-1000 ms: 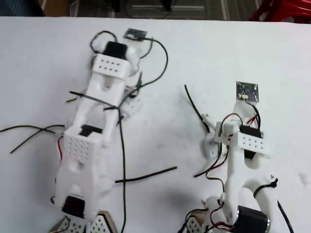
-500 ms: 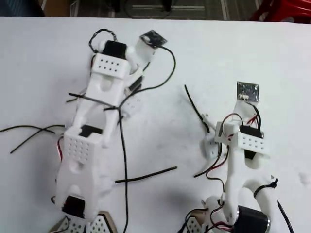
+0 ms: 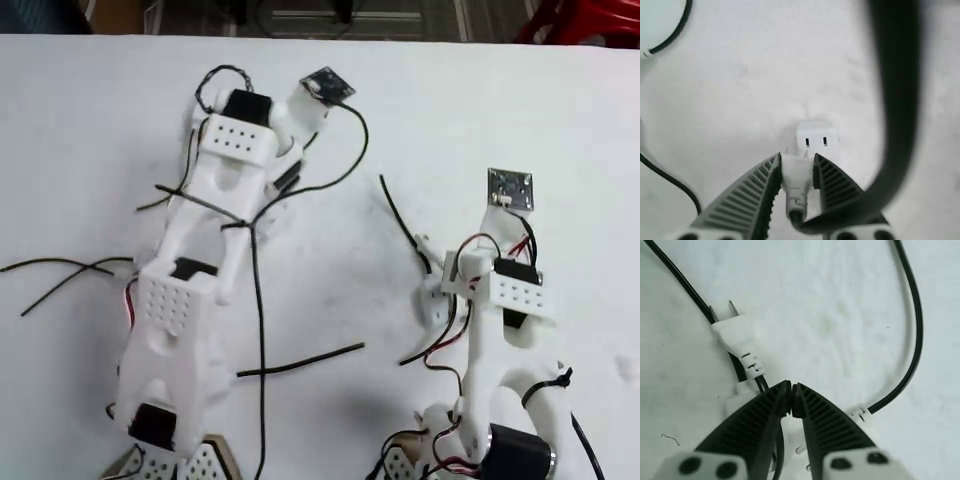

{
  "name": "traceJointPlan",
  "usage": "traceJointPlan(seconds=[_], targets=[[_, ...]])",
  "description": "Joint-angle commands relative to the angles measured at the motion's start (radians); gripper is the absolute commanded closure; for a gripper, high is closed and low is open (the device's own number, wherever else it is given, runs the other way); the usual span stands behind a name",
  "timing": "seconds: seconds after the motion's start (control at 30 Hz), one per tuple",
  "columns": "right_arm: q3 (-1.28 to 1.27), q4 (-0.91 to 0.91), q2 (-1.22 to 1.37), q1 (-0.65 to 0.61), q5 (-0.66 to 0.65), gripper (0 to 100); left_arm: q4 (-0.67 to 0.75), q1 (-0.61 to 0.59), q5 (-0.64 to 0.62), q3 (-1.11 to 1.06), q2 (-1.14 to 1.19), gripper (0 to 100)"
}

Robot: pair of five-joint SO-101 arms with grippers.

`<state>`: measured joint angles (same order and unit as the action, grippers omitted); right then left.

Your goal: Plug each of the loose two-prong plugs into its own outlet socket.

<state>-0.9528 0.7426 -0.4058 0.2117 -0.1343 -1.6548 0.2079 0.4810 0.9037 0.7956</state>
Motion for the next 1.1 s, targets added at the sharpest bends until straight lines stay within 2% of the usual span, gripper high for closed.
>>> traceJointPlan(seconds=[0.0, 0.5, 1.07], targets=[[0.003, -0.013, -0.031, 0.010, 0.005, 97.8, 0.017, 0.024, -0.057, 0.049, -0.004, 98], [0.003, -0.013, -0.031, 0.010, 0.003, 97.8, 0.037, 0.039, -0.187, 0.040, -0.001, 98], [0.003, -0.013, -0.030, 0.010, 0.002, 97.8, 0.017, 0.059, -0.245, 0.043, 0.061, 98]])
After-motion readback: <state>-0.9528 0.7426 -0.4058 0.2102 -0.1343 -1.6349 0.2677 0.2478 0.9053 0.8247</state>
